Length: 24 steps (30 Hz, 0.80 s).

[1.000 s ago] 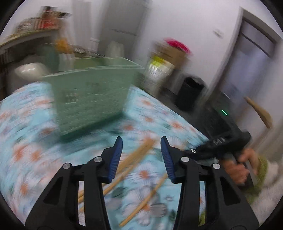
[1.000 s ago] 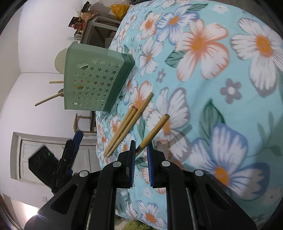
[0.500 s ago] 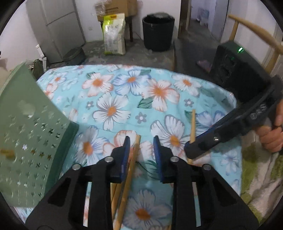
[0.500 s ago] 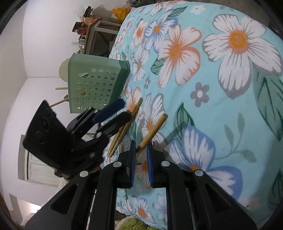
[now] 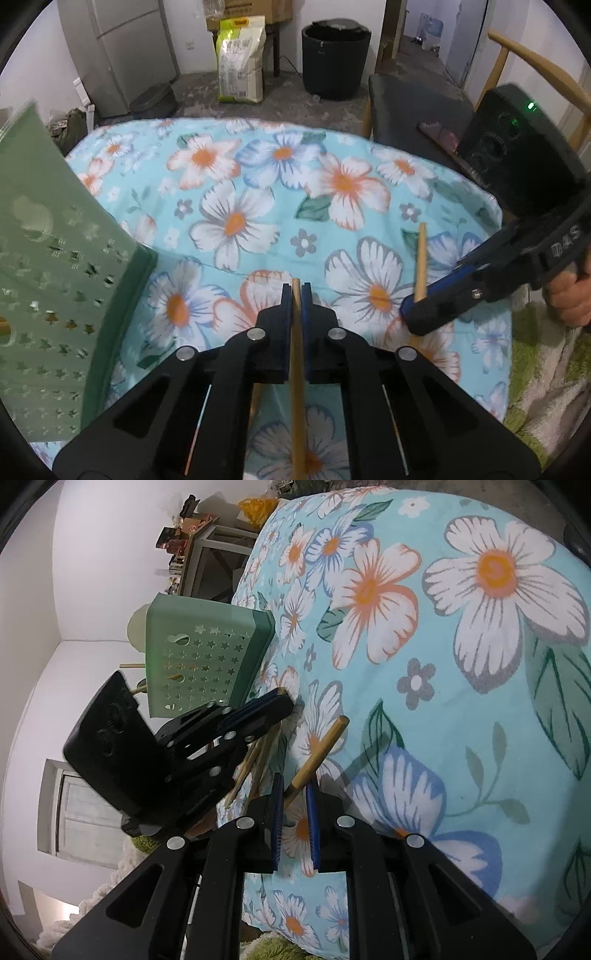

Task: Organize utensils
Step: 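Lift both chopsticks upright and carry them above the green holder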

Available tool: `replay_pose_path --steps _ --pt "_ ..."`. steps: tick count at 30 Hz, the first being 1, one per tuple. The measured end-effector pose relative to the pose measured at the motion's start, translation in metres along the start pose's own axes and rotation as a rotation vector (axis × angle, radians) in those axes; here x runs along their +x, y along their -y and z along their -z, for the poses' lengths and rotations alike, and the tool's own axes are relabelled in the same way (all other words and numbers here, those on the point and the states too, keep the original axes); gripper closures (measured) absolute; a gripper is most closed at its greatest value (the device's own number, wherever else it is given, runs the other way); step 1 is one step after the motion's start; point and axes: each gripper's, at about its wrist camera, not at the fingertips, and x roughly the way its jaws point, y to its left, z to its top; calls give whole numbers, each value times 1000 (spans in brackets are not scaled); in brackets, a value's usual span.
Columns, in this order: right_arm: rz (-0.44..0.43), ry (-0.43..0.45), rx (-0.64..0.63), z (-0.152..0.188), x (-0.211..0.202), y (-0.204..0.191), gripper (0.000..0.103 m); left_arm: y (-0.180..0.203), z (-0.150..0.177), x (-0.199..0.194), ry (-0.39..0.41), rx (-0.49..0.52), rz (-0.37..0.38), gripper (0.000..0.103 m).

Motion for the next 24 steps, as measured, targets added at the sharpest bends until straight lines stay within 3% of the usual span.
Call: replay_pose_path --steps 6,19,24 --pt "-15 28 -31 0 -8 -15 93 0 -4 -55 119 -12 -74 99" --pt "-14 133 -260 -11 -29 -98 97 -45 46 -219 532 -399 -237 99" --pt "-21 169 -374 -12 -32 -138 97 -55 62 -269 684 -487 -285 99"
